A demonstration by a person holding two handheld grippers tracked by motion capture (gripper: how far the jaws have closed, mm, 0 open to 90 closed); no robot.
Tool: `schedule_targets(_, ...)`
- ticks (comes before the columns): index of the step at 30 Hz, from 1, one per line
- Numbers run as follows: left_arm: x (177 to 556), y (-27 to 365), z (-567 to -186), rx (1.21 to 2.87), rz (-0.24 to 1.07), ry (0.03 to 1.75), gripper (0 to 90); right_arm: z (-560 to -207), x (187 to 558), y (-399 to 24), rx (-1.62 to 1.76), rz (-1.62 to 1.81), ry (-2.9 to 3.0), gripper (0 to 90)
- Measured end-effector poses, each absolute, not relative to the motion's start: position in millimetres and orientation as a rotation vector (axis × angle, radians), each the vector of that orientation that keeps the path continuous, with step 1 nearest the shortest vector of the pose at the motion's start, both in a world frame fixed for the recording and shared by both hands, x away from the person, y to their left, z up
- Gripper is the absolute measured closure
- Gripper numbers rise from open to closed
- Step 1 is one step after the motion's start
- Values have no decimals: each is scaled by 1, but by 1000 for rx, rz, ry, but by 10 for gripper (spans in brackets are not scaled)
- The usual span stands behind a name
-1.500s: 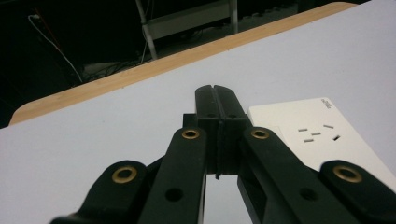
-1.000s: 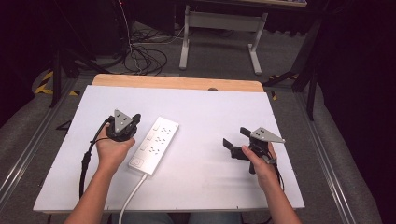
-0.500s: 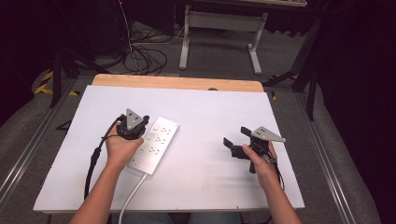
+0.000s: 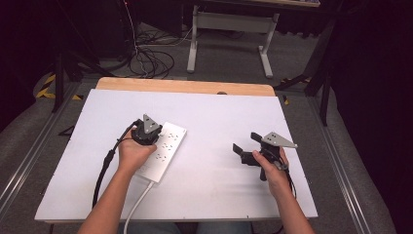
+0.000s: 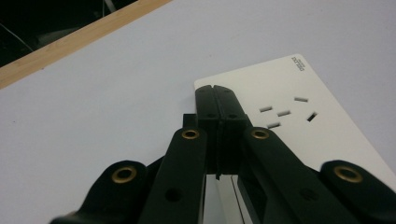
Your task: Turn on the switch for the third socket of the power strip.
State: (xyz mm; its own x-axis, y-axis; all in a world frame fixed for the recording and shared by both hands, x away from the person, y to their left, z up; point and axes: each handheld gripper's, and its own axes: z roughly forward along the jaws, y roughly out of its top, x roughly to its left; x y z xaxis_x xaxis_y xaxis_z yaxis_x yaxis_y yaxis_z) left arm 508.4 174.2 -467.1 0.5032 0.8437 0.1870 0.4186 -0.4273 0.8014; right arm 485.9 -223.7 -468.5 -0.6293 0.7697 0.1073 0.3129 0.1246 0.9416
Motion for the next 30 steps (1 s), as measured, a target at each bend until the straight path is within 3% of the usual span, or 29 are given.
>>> schedule_targets(9,511,175,-472,2108,722,1039,898,-469,486,-223,1043,1508,2006,78)
schedule_targets(30,516,172,-475,2093,692,1050,898,-470,486,-222,1045,1503,2012,77)
